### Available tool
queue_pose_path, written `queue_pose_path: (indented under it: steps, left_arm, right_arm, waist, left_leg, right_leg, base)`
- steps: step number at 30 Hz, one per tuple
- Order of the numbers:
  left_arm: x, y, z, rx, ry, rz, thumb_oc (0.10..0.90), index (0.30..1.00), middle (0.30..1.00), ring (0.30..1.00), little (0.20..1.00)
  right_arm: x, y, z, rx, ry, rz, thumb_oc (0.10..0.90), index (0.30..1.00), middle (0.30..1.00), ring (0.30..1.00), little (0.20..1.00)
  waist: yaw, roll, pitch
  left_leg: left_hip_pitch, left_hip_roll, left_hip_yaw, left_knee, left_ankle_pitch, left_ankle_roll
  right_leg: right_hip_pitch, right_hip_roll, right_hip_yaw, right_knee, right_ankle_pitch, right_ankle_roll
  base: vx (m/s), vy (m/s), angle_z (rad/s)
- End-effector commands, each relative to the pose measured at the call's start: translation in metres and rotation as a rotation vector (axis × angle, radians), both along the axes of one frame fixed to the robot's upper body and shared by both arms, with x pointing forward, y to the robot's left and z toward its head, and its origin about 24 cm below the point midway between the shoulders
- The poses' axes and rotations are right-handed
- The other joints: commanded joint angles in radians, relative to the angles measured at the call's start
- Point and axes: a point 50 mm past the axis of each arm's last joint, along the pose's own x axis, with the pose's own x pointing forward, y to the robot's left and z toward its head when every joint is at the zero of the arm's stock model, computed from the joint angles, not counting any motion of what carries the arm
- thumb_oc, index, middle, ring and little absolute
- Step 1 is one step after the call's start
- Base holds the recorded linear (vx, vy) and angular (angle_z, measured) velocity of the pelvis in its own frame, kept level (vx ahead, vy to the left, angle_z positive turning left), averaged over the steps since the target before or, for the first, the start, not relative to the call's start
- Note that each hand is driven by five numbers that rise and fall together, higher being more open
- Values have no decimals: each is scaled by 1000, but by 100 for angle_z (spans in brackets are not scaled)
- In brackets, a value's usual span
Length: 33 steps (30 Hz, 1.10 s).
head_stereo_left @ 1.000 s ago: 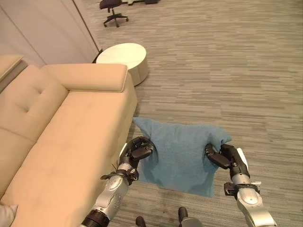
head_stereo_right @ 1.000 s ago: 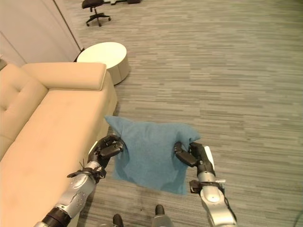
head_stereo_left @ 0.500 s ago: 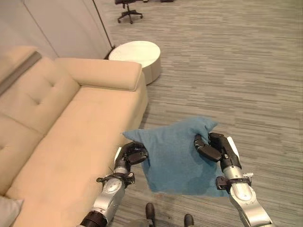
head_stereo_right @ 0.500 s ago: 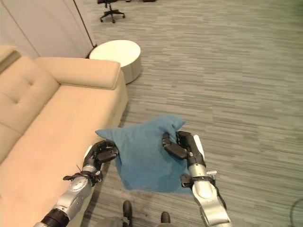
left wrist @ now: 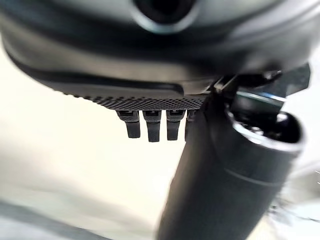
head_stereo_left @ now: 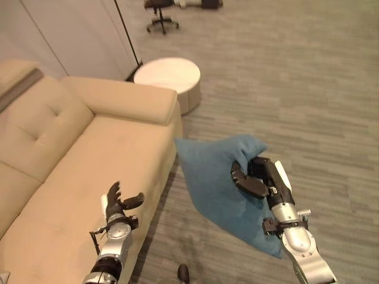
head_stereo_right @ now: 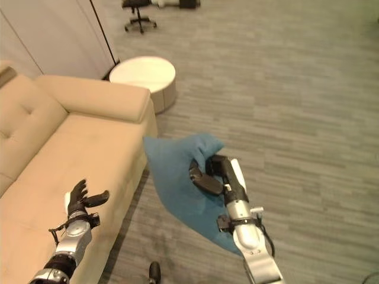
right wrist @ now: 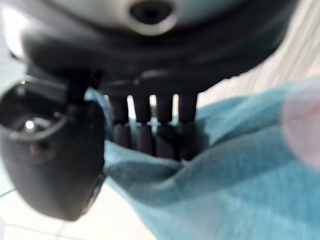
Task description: Pick up all the scattered cushions and arrange them neatly on the sofa.
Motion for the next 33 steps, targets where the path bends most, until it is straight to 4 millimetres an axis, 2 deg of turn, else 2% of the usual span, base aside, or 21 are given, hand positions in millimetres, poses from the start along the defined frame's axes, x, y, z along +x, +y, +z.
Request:
queue_pose_path:
  steps: [1, 2, 3, 6, 9, 12, 13, 15, 16, 18, 19, 21, 22, 23, 24, 26, 27, 30, 33]
  left_arm:
    - [-15, -29, -27, -144, 123, -14, 800, 900, 900, 900, 900]
    - [-15, -29, -27, -146, 121, -13, 800, 900, 900, 900, 900]
    - [-30, -36, -41, -226, 191, 53, 800, 900, 900, 900, 900]
    - [-25, -44, -38, -344, 118, 146, 800, 900, 900, 900, 900]
    - [-18, -42, -32, -384, 52, 196, 800, 900, 900, 900, 900]
    - [1, -38, -17, -426, -73, 248, 800, 900, 900, 900, 900]
    - [16, -32, -1, -428, -171, 274, 800, 900, 900, 900, 900]
    - [23, -30, 6, -417, -206, 273, 800, 900, 900, 900, 900]
    - [31, -19, 20, -395, -287, 298, 800, 900, 900, 900, 900]
    - [32, -14, 23, -372, -296, 294, 800, 900, 900, 900, 900]
    - [37, -6, 31, -340, -331, 289, 800, 900, 900, 900, 900]
    - [39, -5, 32, -366, -333, 296, 800, 900, 900, 900, 900]
    - [48, -12, 38, -388, -360, 258, 800, 900, 900, 900, 900]
    - [48, -16, 36, -399, -350, 242, 800, 900, 900, 900, 900]
    - [47, -29, 30, -434, -317, 203, 800, 900, 900, 900, 900]
    - [45, -36, 25, -452, -289, 181, 800, 900, 900, 900, 900]
    - [39, -47, 13, -463, -210, 145, 800, 900, 900, 900, 900]
    - [25, -57, -5, -459, -90, 112, 800, 900, 900, 900, 900]
    - [29, -64, -3, -511, -115, 126, 800, 900, 900, 900, 900]
  right_arm:
    - [-12, 23, 108, 184, -612, 173, 400, 300, 300, 300, 300]
    - [-12, 23, 108, 183, -612, 174, 400, 300, 300, 300, 300]
    - [-16, 26, 106, 203, -584, 219, 400, 300, 300, 300, 300]
    - [-17, 27, 104, 241, -552, 263, 400, 300, 300, 300, 300]
    - [-19, 29, 104, 286, -534, 308, 400, 300, 300, 300, 300]
    - [-21, 35, 102, 365, -493, 376, 400, 300, 300, 300, 300]
    - [-22, 38, 100, 402, -475, 407, 400, 300, 300, 300, 300]
    - [-22, 40, 100, 410, -472, 424, 400, 300, 300, 300, 300]
    - [-24, 41, 101, 402, -476, 438, 400, 300, 300, 300, 300]
    - [-25, 40, 100, 418, -471, 444, 400, 300, 300, 300, 300]
    - [-26, 41, 100, 433, -468, 460, 400, 300, 300, 300, 300]
    - [-27, 43, 101, 466, -464, 484, 400, 300, 300, 300, 300]
    - [-28, 45, 104, 481, -472, 497, 400, 300, 300, 300, 300]
    - [-27, 46, 105, 489, -473, 503, 400, 300, 300, 300, 300]
    - [-27, 50, 108, 485, -487, 516, 400, 300, 300, 300, 300]
    - [-27, 52, 111, 481, -497, 528, 400, 300, 300, 300, 300]
    - [-26, 57, 116, 469, -520, 546, 400, 300, 300, 300, 300]
    - [-25, 64, 125, 474, -560, 586, 400, 300, 300, 300, 300]
    - [-24, 67, 128, 474, -570, 593, 400, 300, 300, 300, 300]
  waist:
    - [-49, -47, -99]
    - [-48, -46, -98]
    - [-56, -67, -115]
    - [-51, -83, -148]
    - [-46, -88, -171]
    - [-41, -97, -189]
    - [-38, -108, -196]
    - [-39, -112, -199]
    - [-38, -118, -207]
    - [-37, -122, -209]
    - [-35, -127, -211]
    - [-36, -131, -212]
    - [-35, -133, -211]
    - [-35, -134, -213]
    - [-35, -137, -217]
    - [-35, -138, -219]
    - [-33, -141, -220]
    - [-30, -148, -218]
    - [-28, -158, -217]
  left_leg:
    - [78, 26, -12, 38, -100, -99]
    - [78, 27, -11, 40, -102, -99]
    - [92, 28, -23, 39, -104, -108]
    - [103, 46, -29, 4, -86, -124]
    - [120, 66, -36, -34, -71, -135]
    - [145, 89, -45, -83, -48, -146]
    - [152, 99, -48, -102, -38, -155]
    - [158, 103, -51, -115, -33, -158]
    - [162, 109, -51, -131, -26, -163]
    - [163, 111, -51, -138, -20, -166]
    - [164, 113, -53, -150, -12, -169]
    - [160, 114, -57, -161, -4, -172]
    - [152, 113, -59, -172, 5, -175]
    - [147, 112, -60, -174, 6, -176]
    - [141, 112, -61, -178, 7, -177]
    - [137, 111, -62, -180, 7, -178]
    - [133, 111, -59, -182, 7, -178]
    - [127, 110, -50, -184, 6, -179]
    - [127, 109, -47, -186, 5, -179]
  right_leg:
    - [-18, 22, 91, -162, 199, 52]
    - [-17, 23, 92, -163, 200, 53]
    - [2, 41, 99, -186, 211, 48]
    - [42, 52, 67, -249, 212, 34]
    - [71, 62, 48, -282, 210, 27]
    - [108, 79, 24, -318, 200, 18]
    - [127, 87, 15, -340, 198, 14]
    - [136, 92, 7, -354, 198, 13]
    - [145, 98, 0, -368, 199, 13]
    - [151, 99, -6, -374, 200, 13]
    - [155, 101, -11, -382, 201, 13]
    - [154, 102, -17, -386, 203, 14]
    - [151, 101, -25, -392, 207, 16]
    - [149, 100, -28, -395, 209, 17]
    - [145, 98, -33, -404, 214, 20]
    - [143, 98, -34, -409, 219, 20]
    - [141, 96, -34, -417, 224, 22]
    - [134, 98, -27, -428, 237, 23]
    - [132, 97, -26, -429, 238, 24]
  base:
    - [101, -107, 46]
    - [145, -174, 57]
    - [138, -151, 43]
    - [112, -130, 44]
    - [85, -82, 13]
    - [56, -71, 4]
    - [26, -61, 4]
    - [16, -48, 14]
    - [17, -36, 9]
    - [0, 0, 0]
    - [0, 0, 0]
    - [-26, 15, 4]
    - [-56, 37, 12]
    - [-58, 51, 23]
    - [-27, 32, 22]
    - [-25, 37, 14]
    - [-40, 49, 3]
    - [-13, 13, 1]
    - [12, 16, -5]
